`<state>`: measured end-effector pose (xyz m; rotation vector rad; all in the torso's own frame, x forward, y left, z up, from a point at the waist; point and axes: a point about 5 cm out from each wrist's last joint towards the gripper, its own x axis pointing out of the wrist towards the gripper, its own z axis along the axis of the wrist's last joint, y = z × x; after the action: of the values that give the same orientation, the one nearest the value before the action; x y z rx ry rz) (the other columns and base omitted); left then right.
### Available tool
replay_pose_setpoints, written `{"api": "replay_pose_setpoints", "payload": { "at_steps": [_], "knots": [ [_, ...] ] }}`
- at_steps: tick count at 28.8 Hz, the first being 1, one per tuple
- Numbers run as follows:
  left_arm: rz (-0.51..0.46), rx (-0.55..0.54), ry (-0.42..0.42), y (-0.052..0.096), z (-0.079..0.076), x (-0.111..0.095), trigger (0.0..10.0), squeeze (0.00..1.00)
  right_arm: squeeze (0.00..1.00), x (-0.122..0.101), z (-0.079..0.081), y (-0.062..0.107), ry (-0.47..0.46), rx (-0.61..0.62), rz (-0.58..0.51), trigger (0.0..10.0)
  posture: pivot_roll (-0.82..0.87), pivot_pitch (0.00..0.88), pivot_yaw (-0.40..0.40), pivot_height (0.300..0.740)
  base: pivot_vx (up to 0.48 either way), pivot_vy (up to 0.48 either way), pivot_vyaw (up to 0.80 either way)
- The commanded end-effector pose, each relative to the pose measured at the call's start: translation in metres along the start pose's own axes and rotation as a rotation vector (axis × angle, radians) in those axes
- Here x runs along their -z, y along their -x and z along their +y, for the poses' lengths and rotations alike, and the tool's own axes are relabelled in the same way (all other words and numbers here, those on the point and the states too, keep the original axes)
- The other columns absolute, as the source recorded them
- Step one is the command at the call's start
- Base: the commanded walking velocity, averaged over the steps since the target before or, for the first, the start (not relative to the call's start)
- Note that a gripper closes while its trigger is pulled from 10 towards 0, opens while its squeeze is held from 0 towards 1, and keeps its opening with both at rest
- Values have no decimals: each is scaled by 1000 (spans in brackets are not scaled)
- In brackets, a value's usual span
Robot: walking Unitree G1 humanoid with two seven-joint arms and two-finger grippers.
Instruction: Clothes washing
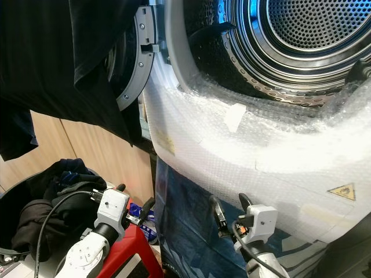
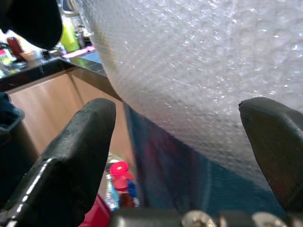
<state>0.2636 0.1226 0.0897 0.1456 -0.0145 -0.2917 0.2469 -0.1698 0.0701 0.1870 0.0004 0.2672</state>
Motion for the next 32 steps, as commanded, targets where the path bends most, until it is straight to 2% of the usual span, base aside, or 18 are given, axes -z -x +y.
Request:
{"api": "replay_pose_setpoints", "payload": {
  "at_steps": [1,10,12,19,23,32],
  "knots": [
    [9,-18,-2,1,2,7,10000,0,0,4,-2,0,45,33,6,10000,19,0,-33,740,0,0,0],
    [16,-34,7,4,-2,18,10000,0,0,16,-5,4,101,64,28,10000,14,0,-37,740,0,0,0],
    [14,-33,8,4,-3,19,10000,0,0,17,-4,4,98,64,28,10000,14,0,-37,740,0,0,0],
    [14,-21,14,6,-6,21,10000,0,0,18,-6,5,116,62,26,10000,12,0,-39,740,0,0,673],
    [14,-19,17,6,-7,22,10000,0,0,19,-7,6,85,63,25,10000,12,0,-43,740,0,0,0],
    [10,-19,20,8,-8,23,10000,0,0,20,-10,8,98,60,37,10000,10,0,-44,740,0,0,0]
  ]
}}
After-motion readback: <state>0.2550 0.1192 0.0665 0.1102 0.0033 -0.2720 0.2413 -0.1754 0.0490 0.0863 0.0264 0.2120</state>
